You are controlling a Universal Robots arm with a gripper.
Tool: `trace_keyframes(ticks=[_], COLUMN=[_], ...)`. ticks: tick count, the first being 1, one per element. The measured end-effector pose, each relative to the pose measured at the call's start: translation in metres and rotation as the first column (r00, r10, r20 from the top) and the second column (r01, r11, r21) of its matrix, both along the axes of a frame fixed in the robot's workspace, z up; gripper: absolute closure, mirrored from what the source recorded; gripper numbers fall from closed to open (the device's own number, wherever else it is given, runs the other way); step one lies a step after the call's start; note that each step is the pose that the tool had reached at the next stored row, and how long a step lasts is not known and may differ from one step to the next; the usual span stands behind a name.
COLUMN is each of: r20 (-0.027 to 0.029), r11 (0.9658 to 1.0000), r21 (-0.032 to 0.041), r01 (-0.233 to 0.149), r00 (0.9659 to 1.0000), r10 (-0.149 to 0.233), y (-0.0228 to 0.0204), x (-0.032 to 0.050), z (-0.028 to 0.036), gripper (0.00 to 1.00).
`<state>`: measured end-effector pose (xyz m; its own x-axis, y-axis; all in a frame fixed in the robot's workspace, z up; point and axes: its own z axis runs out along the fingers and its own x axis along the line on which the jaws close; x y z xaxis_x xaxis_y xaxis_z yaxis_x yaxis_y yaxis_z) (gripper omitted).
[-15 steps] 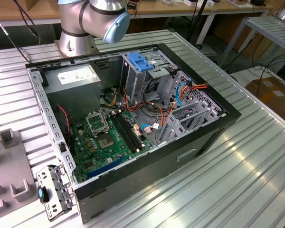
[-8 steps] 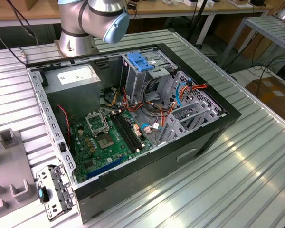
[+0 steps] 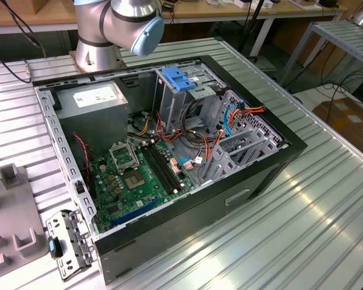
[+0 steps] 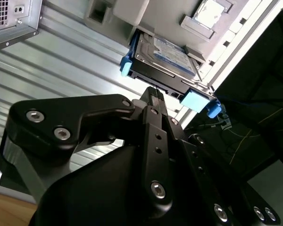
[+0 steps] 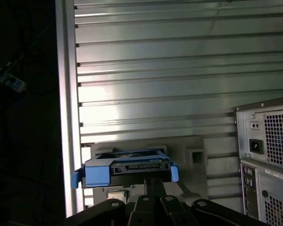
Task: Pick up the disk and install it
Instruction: 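Reach for the disk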
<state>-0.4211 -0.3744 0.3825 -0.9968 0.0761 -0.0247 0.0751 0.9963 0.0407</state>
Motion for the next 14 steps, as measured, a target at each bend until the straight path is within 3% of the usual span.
trace_keyframes(ticks=[14], r20=[0.0], r11=[1.0], r21=[0.0], r01=[0.0], r00=[1.0], r10=[0.0], y=[-0.0006], x=[-0.0351], z=[-0.0002], gripper=[0.89])
